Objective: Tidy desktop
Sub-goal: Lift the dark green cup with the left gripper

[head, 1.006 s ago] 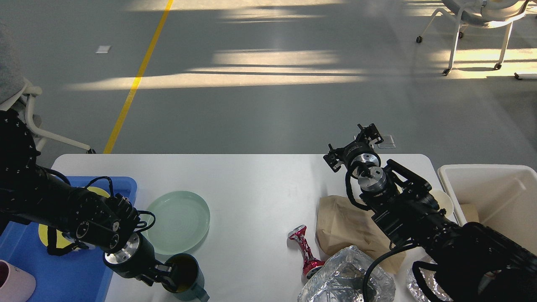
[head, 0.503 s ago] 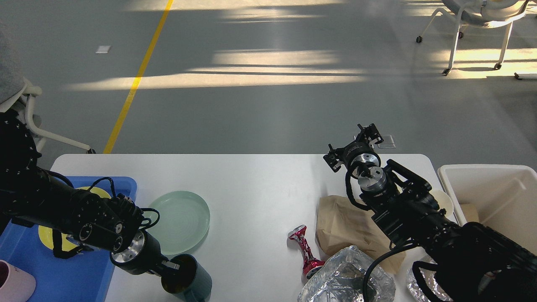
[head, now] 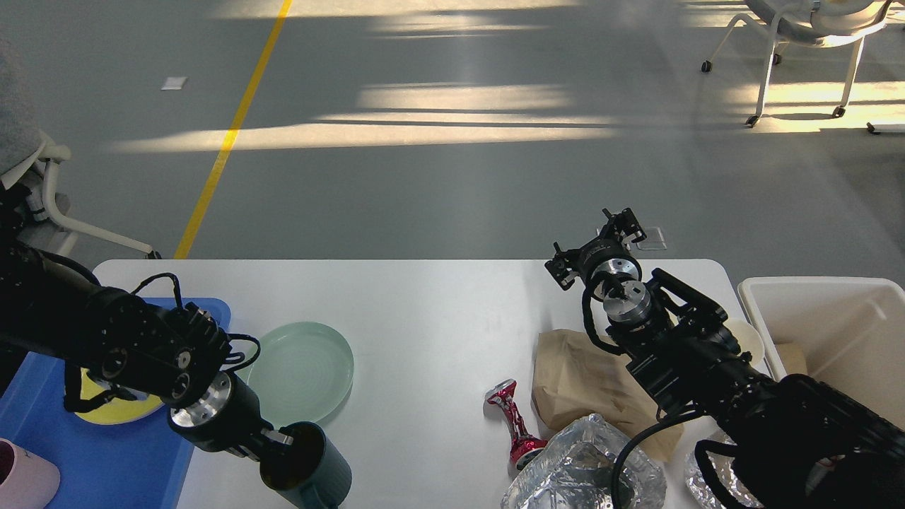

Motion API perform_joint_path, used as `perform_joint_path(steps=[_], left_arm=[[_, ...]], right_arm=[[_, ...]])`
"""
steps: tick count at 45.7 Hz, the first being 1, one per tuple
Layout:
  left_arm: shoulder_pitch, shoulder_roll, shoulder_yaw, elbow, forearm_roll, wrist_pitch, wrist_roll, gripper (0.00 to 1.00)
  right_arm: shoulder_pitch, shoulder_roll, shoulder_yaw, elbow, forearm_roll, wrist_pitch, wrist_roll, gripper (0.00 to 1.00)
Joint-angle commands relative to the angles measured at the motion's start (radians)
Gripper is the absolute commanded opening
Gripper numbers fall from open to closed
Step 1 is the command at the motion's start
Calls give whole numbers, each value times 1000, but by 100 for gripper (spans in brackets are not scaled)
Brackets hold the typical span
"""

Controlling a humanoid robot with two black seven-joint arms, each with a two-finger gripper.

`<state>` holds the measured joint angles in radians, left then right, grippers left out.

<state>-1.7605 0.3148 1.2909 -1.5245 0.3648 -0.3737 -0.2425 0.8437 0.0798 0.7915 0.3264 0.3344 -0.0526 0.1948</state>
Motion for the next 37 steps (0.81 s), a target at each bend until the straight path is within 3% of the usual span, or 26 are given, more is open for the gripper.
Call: perform_joint_path(steps=[1,10,22,37], left_arm=[[-175,55,1,-5,-1,-256,-11,0],[-453,145,1,32,-3,-585,-17,0],[-701,190,-28,205,-4,-586,-15,0],[-835,193,-91,386,-7,-586,-5,0]], right_arm=[[0,0,0,0,0,0,0,100],[0,0,0,0,0,0,0,100],[0,0,0,0,0,-1,0,100],[0,0,0,0,0,0,0,100]])
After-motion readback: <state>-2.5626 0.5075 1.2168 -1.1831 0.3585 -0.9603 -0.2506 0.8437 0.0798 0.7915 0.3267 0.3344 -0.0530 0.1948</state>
